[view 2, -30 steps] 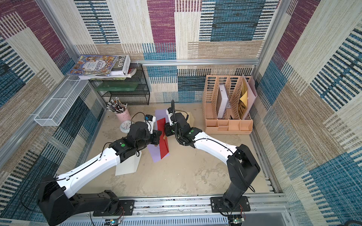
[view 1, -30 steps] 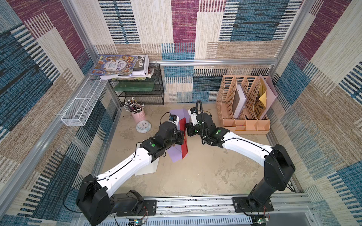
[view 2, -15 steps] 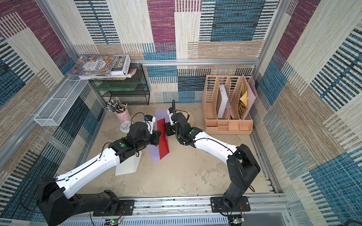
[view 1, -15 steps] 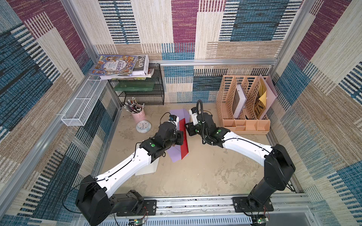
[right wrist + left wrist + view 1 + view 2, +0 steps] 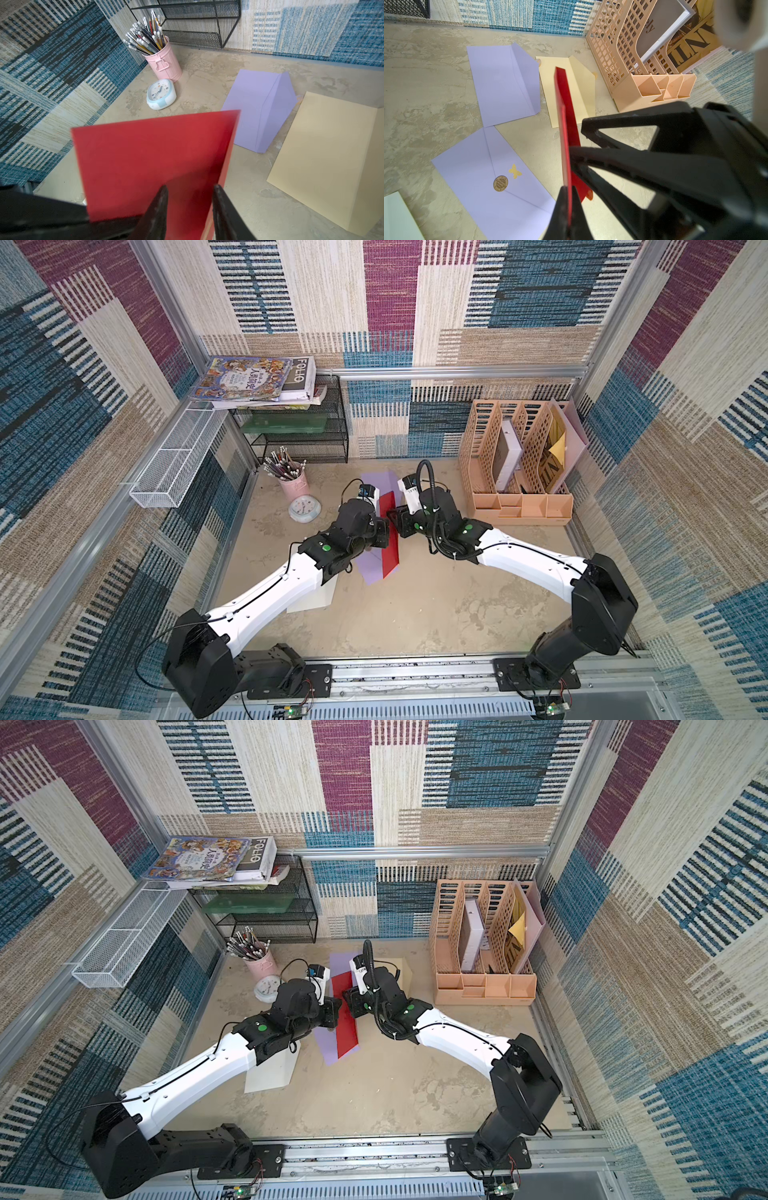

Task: Open the envelope
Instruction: Open the envelope flap on the envelope.

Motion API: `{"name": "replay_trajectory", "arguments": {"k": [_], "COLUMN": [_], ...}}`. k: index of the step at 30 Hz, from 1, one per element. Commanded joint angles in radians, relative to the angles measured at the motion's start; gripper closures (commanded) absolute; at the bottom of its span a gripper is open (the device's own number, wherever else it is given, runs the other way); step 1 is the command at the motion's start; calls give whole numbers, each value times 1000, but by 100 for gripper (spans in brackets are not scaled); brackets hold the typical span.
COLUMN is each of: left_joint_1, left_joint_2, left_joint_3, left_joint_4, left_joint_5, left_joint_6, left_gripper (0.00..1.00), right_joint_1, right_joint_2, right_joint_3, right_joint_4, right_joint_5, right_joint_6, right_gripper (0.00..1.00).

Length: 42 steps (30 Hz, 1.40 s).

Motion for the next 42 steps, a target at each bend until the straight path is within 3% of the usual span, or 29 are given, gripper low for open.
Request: {"name": "replay_trajectory", "arguments": {"k": [1,17,32,38,42], "left_joint_1": [0,0,0,1,2], "left_joint_2": [0,-56,-92,-111,-117], "left_joint_3": [7,-7,-16,-22,-25], "left_joint_4": [21,22,29,22,17], "left_joint_5": [5,-15,-18,-32,-48], "left_joint_6": [9,12,19,24,29], "left_gripper": [100,100,100,100,100], "right_joint_1": [3,-6,-29,-62,-72], "right_joint_2": [-11,72,60,29,10], "right_joint_3": [-6,46,0,-52,-81], "right_joint_4": [43,-85,-43,7,39], "right_joint_5": [-4,96,17,-61,-104], "right_joint_6": [-9,32,52,69,70], "right_gripper": [62,67,76,94,95]}}
